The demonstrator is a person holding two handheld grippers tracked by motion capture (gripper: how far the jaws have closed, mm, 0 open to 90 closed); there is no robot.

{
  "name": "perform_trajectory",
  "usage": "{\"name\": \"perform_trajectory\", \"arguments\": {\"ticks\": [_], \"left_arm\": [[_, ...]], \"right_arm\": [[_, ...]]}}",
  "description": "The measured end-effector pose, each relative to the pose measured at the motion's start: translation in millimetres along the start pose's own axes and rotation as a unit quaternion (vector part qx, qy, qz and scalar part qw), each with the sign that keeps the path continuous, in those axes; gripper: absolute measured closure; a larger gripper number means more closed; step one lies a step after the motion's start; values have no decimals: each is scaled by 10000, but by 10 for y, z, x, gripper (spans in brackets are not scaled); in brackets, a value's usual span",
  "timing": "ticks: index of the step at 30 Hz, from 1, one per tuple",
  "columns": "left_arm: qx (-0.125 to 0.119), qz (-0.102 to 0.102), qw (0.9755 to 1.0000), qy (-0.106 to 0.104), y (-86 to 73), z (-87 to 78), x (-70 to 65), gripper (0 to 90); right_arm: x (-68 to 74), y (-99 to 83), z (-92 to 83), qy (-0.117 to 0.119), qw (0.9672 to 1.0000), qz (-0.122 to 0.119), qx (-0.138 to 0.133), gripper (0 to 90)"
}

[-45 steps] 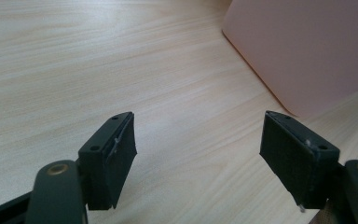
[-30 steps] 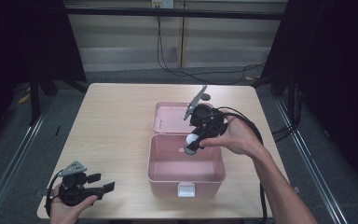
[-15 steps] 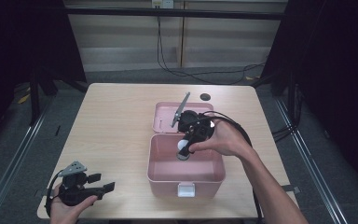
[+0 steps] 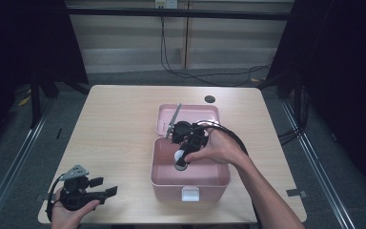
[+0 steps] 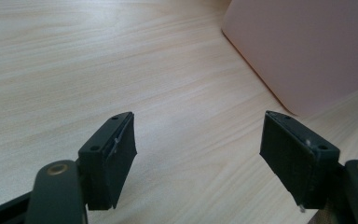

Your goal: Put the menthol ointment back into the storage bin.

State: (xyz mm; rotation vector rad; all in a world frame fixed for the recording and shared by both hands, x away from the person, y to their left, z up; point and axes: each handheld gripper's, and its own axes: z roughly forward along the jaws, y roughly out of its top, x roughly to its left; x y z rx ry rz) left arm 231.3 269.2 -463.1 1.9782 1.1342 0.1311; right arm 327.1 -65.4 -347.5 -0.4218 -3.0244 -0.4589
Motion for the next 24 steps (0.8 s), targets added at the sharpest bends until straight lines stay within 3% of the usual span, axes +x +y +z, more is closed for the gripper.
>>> {"name": "perform_trajectory", "arguments": {"ticks": [7, 11, 14, 24], "left_arm": [[3, -6, 10000, -12, -1, 3, 1, 265], [1, -14, 10000, -24, -1, 9, -2, 265], [-7, -15, 10000, -26, -1, 7, 0, 266], [-5, -10, 10000, -39, -1, 2, 3, 266]], "right_arm": [[20, 83, 69, 28, 9997, -244, 15, 512], [18, 134, 121, 12, 9998, -168, 133, 512], [9, 175, 184, 28, 9994, -293, 162, 512], [32, 286, 332, 133, 9989, -333, 288, 512]]}}
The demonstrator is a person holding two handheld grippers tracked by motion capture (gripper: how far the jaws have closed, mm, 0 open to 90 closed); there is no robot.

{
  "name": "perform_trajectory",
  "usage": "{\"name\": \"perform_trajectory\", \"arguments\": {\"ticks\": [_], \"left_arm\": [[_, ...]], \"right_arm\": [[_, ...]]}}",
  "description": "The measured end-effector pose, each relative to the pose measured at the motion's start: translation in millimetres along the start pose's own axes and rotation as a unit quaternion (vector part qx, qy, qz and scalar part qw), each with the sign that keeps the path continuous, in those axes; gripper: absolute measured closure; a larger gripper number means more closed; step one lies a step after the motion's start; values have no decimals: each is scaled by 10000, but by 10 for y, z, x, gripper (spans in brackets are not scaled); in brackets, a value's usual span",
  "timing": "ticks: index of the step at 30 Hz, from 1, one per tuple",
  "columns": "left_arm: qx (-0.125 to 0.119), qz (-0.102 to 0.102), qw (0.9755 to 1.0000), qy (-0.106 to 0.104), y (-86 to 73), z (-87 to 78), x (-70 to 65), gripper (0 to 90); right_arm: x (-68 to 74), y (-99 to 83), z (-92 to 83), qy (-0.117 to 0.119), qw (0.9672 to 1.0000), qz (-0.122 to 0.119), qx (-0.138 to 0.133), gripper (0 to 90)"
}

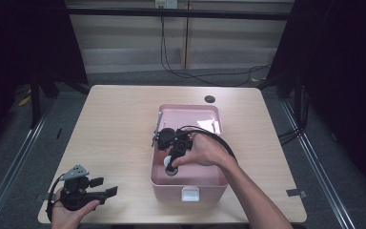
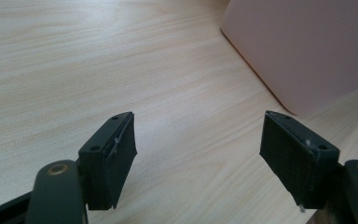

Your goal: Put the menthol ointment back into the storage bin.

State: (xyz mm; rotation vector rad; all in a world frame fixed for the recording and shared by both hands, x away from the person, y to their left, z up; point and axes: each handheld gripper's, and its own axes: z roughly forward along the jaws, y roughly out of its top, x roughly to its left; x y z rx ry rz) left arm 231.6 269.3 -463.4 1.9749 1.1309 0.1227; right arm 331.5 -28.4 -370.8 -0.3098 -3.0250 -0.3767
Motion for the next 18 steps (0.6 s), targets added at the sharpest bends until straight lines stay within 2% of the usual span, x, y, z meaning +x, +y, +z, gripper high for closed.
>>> {"name": "perform_trajectory", "arguments": {"ticks": [4, 18], "left_arm": [[11, -2, 10000, -8, 2, 12, -11, 266], [10, 20, 10000, 4, 0, 5, -5, 266]], "right_arm": [[-51, 43, 93, 39, 10000, 59, 65, 512], [-65, 111, 227, 146, 9998, -82, 95, 512]]}}
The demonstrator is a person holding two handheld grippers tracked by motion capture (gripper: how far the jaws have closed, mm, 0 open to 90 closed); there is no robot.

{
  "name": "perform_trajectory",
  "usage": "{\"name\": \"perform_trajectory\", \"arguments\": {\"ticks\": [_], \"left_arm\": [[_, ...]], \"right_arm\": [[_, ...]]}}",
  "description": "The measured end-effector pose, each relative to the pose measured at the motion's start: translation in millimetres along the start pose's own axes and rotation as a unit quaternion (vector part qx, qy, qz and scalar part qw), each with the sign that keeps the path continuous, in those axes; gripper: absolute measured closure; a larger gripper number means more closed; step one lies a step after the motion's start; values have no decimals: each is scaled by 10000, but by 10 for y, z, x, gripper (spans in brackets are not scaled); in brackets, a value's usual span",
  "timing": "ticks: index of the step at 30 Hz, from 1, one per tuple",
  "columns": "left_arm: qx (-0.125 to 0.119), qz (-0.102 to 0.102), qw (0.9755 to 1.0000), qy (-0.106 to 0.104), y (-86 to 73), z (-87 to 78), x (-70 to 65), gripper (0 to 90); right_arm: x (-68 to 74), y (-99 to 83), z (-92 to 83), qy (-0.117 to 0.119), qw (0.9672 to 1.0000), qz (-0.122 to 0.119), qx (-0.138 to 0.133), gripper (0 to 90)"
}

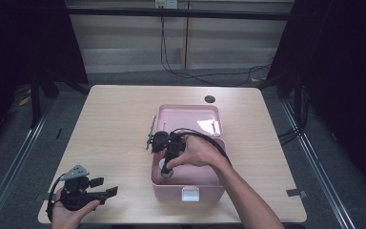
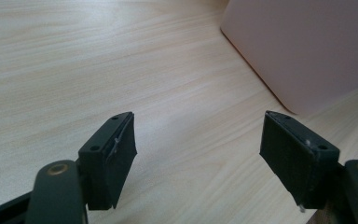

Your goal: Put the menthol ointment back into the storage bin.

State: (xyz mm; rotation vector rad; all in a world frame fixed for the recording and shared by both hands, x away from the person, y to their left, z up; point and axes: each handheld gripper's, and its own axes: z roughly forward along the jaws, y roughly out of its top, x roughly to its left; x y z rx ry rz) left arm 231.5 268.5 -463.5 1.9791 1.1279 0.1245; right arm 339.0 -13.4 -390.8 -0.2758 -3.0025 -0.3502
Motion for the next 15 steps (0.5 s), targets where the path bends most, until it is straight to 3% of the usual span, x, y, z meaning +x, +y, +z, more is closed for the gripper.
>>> {"name": "perform_trajectory", "arguments": {"ticks": [6, 15], "left_arm": [[-11, -13, 10000, 3, 3, 1, 2, 266], [-4, -25, 10000, 11, 5, 9, 1, 266]], "right_arm": [[-11, 13, 43, -41, 9999, -123, 17, 512], [-69, -8, 95, -35, 9999, -118, 7, 512]]}}
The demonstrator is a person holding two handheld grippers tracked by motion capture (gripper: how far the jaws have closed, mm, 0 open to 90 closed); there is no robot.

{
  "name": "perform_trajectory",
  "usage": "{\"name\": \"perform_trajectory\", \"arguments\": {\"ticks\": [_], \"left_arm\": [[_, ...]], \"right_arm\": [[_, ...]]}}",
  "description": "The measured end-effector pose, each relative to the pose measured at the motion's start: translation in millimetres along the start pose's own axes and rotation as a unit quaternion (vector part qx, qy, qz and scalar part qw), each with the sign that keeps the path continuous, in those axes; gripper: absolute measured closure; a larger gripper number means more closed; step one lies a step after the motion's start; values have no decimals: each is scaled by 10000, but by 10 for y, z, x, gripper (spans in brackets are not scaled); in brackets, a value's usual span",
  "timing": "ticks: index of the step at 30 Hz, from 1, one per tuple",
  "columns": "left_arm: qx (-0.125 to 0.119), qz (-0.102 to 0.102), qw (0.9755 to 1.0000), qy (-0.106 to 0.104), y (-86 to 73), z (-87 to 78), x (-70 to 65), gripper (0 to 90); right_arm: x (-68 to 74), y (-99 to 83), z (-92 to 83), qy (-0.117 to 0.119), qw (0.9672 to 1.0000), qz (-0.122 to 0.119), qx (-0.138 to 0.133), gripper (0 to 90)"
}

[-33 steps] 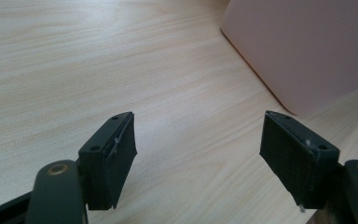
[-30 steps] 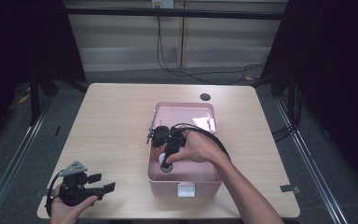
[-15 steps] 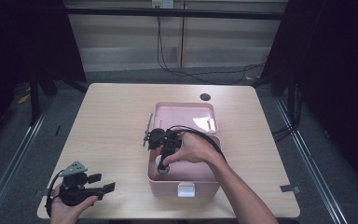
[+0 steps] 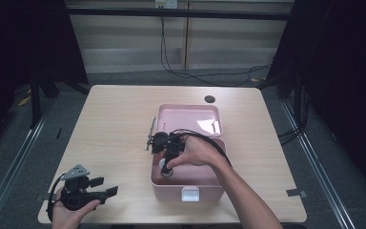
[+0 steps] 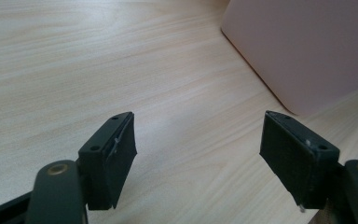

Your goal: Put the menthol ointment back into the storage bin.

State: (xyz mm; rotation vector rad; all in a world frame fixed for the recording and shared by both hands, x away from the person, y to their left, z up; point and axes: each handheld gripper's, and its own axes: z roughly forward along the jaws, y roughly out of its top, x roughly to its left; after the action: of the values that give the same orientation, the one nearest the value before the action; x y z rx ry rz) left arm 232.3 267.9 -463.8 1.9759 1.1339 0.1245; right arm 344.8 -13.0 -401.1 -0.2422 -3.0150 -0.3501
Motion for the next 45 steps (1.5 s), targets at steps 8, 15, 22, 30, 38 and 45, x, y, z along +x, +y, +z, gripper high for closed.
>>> {"name": "perform_trajectory", "arguments": {"ticks": [8, 15, 22, 30, 38, 45], "left_arm": [[3, 33, 10000, -11, 8, 2, 3, 265], [3, 23, 10000, -34, 12, 11, 2, 265], [17, 34, 10000, -46, 31, 34, 5, 265], [8, 31, 10000, -49, 32, 30, 6, 265], [19, 66, 10000, -37, 27, 26, -3, 265], [20, 62, 10000, -45, 27, 26, 0, 265]], "right_arm": [[-38, -27, 79, 72, 9999, 38, -85, 512], [-65, -53, 119, 81, 9999, -9, -142, 512], [-54, -74, 161, 88, 9997, -28, -227, 511], [-50, -66, 208, 162, 9996, -88, -217, 511], [-42, -56, 261, 116, 9997, -68, -181, 511], [-49, -94, 303, 90, 9996, -35, -274, 510]]}}
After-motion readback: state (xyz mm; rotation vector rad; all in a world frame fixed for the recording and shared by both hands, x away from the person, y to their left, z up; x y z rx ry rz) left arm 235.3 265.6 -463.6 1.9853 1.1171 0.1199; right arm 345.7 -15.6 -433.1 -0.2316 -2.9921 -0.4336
